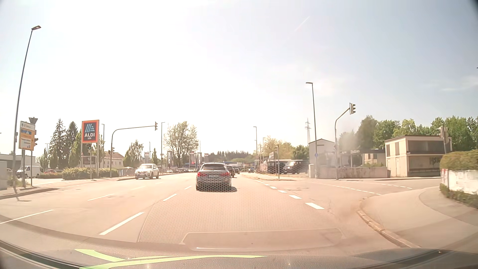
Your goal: Follow the waypoints while adhering to traffic rules and regulations
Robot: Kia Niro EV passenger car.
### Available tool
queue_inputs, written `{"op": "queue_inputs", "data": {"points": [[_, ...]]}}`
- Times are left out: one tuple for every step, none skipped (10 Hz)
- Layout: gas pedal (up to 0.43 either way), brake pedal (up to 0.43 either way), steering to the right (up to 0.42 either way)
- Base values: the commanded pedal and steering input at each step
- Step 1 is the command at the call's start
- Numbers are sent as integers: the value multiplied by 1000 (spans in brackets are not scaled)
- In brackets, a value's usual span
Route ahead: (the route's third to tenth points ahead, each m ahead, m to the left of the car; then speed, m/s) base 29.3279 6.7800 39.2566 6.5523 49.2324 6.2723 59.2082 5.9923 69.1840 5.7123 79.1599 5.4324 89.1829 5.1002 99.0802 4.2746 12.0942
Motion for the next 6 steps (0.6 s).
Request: {"op": "queue_inputs", "data": {"points": [[209, 0, -10], [209, 0, -10], [209, 0, -10], [209, 0, -10], [209, 0, -10], [209, 0, -10]]}}
